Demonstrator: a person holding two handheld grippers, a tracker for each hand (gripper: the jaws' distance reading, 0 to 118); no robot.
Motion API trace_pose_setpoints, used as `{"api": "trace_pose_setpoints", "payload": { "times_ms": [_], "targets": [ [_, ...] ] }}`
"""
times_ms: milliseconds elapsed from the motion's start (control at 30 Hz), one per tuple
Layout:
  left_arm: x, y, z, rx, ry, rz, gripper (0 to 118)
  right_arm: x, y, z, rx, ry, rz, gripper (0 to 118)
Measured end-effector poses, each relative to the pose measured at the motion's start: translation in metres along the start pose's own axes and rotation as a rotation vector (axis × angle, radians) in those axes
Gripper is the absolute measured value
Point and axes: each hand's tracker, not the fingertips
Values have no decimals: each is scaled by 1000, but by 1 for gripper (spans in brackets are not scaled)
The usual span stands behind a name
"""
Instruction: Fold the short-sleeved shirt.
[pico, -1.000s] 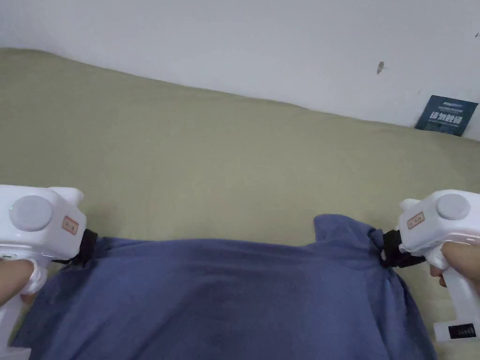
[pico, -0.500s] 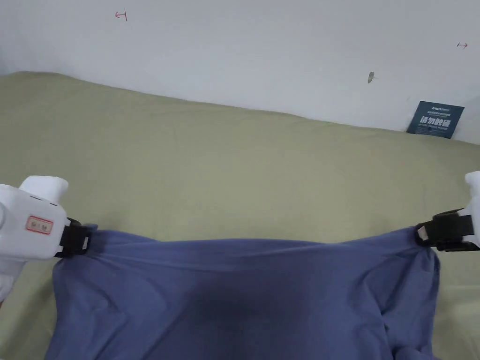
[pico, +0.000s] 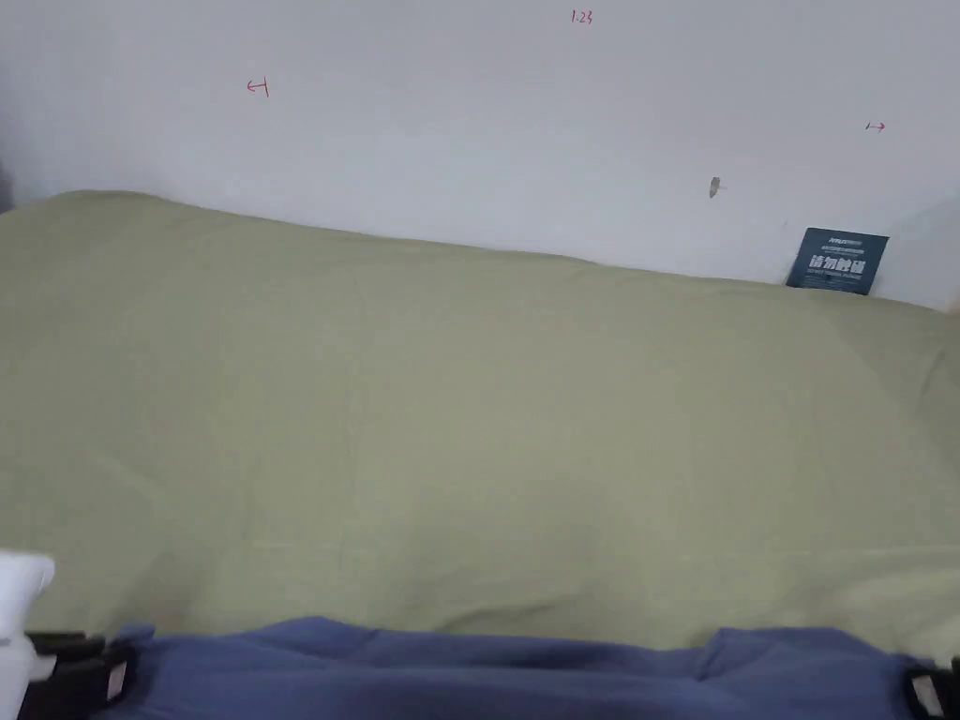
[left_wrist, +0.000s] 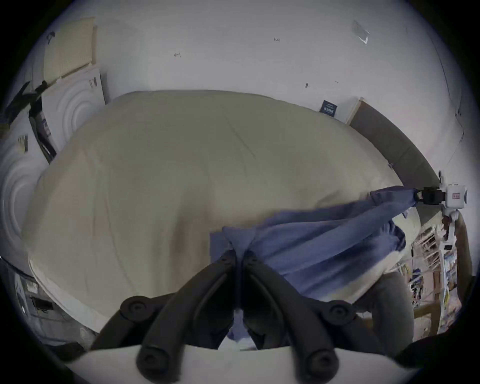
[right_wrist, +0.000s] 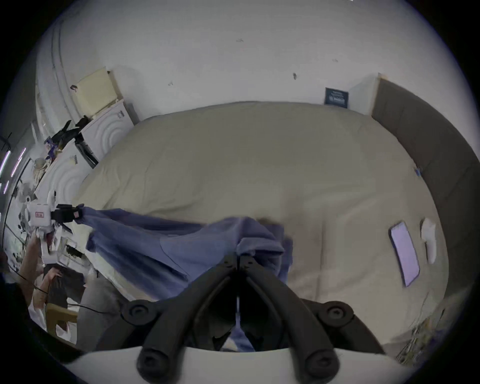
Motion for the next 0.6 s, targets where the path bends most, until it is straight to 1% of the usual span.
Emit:
{"api": "trace_pose_setpoints", "payload": {
  "times_ms": [100,133,167,233,267,300,367,400,433,467,500,533,567,600],
  "targets": [
    [-5,-35,-6,-50,0,42,5,7,-39,-6,-72,-5,-59,0],
    [-8,-43,-10,-61,6,51,5,8,-50,-8,-74,-31,-63,0],
    [-10,-50,-14,-77,10,65,5,10,-58,-12,-99,-34,-64,0],
    [-12,-61,-20,-77,19,73,5,15,-72,-20,-106,-57,-102,0],
    [-13,-65,-24,-86,18,81,5,16,-77,-24,-119,-67,-96,0],
    [-13,-69,-27,-90,18,82,5,17,-81,-27,-134,-110,-100,0],
    [-12,-75,-33,-88,20,58,7,20,-87,-34,-136,-118,-115,0],
    [-12,-77,-35,-74,30,42,11,29,-90,-38,-134,-107,-147,0],
    [-9,-74,-32,-56,48,35,20,30,-90,-38,-120,-94,-170,0],
    [-8,-72,-29,-41,69,35,39,30,-88,-37,-114,-74,-183,2],
    [-6,-70,-24,-35,94,44,70,29,-86,-34,-117,-58,-190,17],
    [-6,-66,-18,-38,88,60,82,26,-83,-26,-114,-57,-189,37],
    [-6,-63,-11,-27,86,89,82,22,-80,-18,-103,-54,-173,62],
    [-4,-60,-2,6,77,121,82,19,-77,-12,-90,-56,-154,75]
  ]
}}
